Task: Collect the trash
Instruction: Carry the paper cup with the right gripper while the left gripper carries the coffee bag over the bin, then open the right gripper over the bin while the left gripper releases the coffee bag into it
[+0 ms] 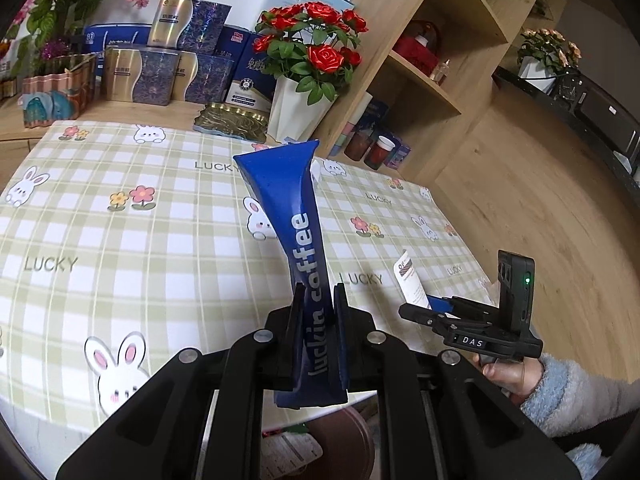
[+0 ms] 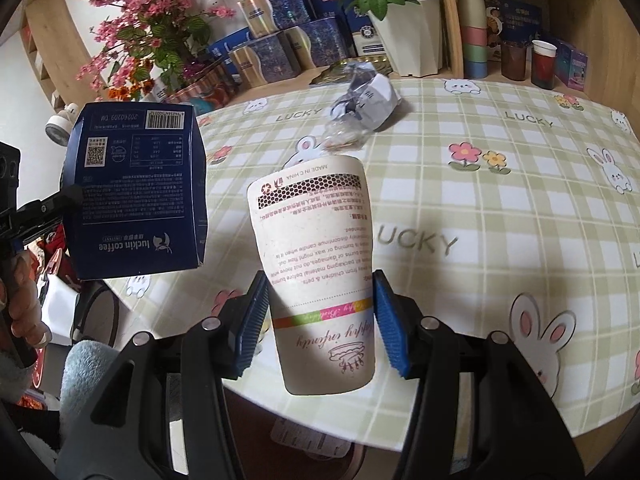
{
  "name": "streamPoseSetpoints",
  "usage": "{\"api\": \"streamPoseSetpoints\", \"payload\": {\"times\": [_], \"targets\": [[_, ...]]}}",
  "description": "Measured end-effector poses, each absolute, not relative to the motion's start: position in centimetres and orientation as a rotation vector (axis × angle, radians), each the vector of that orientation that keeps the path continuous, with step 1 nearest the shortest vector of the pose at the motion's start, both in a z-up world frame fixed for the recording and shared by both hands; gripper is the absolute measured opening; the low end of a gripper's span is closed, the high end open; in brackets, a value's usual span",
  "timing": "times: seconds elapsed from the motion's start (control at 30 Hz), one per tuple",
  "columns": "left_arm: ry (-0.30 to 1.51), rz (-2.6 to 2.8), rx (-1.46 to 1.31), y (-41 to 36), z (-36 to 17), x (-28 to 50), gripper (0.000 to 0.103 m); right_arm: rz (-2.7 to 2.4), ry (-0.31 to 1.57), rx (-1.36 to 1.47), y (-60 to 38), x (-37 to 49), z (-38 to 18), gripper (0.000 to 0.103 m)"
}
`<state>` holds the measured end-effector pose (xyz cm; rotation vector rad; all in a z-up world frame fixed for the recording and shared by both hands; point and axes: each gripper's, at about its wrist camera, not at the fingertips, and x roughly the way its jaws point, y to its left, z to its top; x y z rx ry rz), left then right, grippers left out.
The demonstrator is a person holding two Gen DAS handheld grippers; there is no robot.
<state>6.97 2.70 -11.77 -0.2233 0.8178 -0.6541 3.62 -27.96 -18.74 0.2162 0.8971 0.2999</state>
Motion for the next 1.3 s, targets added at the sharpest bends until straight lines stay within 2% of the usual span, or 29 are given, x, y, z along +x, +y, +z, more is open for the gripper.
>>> {"api": "streamPoseSetpoints", "payload": {"times": [0.53,0.87,1.1,1.3], "targets": [[0.801,-0.668,-0.198,4.3,-11.7,-2.4,0.013,0.425,0.955,0.169,-22.8,-4.1,-20.7,0.053],[0.816,-0.650,-0.214,5.7,-13.8,-7.7,0.013,0.496,1.093,0.129,-19.8,-8.3,-25.1,0.053],[0.844,-0.625,-0.225,6.1,-15.7,-8.7,0.013,0.492,1.207,0.145,-19.0,-7.2,-28.9,0.053],[0.876,-0.629,-0.209,5.9,-16.7,-8.7,0.013,0.481,1.243,0.162,-18.5,-6.8,-30.6,0.065]]}}
